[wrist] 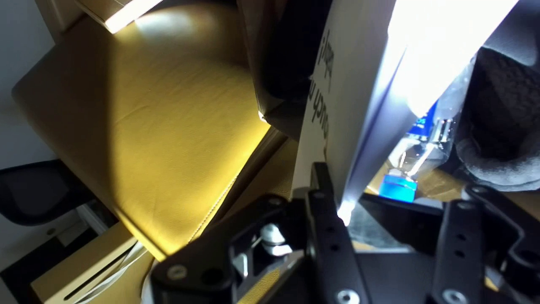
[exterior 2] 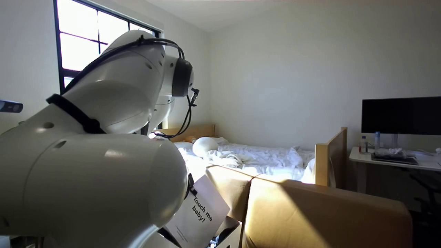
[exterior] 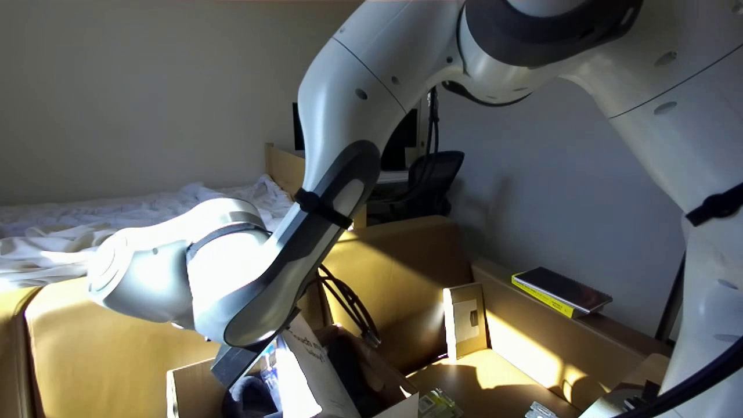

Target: Pick up the white book from the sofa and put it in the box

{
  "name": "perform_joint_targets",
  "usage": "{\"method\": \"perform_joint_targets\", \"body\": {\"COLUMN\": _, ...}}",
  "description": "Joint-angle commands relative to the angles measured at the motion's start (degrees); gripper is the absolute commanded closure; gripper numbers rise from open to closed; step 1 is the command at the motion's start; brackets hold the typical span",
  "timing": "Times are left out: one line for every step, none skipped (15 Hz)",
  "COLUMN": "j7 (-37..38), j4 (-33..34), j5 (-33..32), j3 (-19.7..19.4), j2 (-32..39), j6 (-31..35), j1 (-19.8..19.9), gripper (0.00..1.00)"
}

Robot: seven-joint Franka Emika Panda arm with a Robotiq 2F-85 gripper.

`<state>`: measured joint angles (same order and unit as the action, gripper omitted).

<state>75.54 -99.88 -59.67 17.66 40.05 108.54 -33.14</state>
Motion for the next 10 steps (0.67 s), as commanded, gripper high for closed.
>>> {"method": "perform_joint_targets", "body": {"j7": -0.72, "j4": 0.64, "j5": -2.21, "j3": -0.97, "j2": 1.44, "j6": 0.5, "j1": -3.98, "gripper": 0.99}}
{"method": "perform_joint_targets", "body": {"j7": 0.47, "j4": 0.69, "j5": -2.97, "j3": -1.3, "j2": 1.18, "j6": 0.69, "j1": -4.98, "gripper": 0.72}}
{"method": "perform_joint_targets", "body": {"j7": 1.88, "j4": 0.6, "j5": -3.5, "j3": -1.87, "j2": 0.77, "j6": 0.78, "j1": -5.79, "gripper": 0.71}}
{"method": "perform_joint_targets", "body": {"j7": 2.88, "j4": 0.26, "j5": -3.82, "j3": -2.23, "j2": 0.3, "j6": 1.22, "j1": -6.31, "gripper": 0.65}}
{"method": "perform_joint_targets", "body": {"j7": 4.11, "j4": 0.0, "j5": -4.13, "j3": -2.58, "j2": -0.16, "j6": 1.38, "j1": -6.76, "gripper": 0.6}}
{"method": "perform_joint_targets", "body": {"j7": 5.16, "j4": 0.02, "j5": -4.4, "j3": -2.81, "j2": -0.38, "j6": 1.22, "j1": -7.18, "gripper": 0.52}}
{"method": "perform_joint_targets", "body": {"j7": 6.12, "j4": -0.21, "j5": -4.55, "j3": -2.94, "j2": -0.85, "j6": 1.27, "j1": -7.28, "gripper": 0.46}}
{"method": "perform_joint_targets", "body": {"j7": 7.35, "j4": -0.5, "j5": -4.78, "j3": -3.19, "j2": -1.39, "j6": 1.16, "j1": -7.47, "gripper": 0.41}}
{"method": "perform_joint_targets", "body": {"j7": 8.68, "j4": -1.0, "j5": -5.02, "j3": -3.42, "j2": -2.17, "j6": 1.02, "j1": -7.52, "gripper": 0.34}}
{"method": "perform_joint_targets", "body": {"j7": 11.38, "j4": -2.19, "j5": -5.54, "j3": -3.83, "j2": -3.94, "j6": 0.86, "j1": -7.46, "gripper": 0.28}}
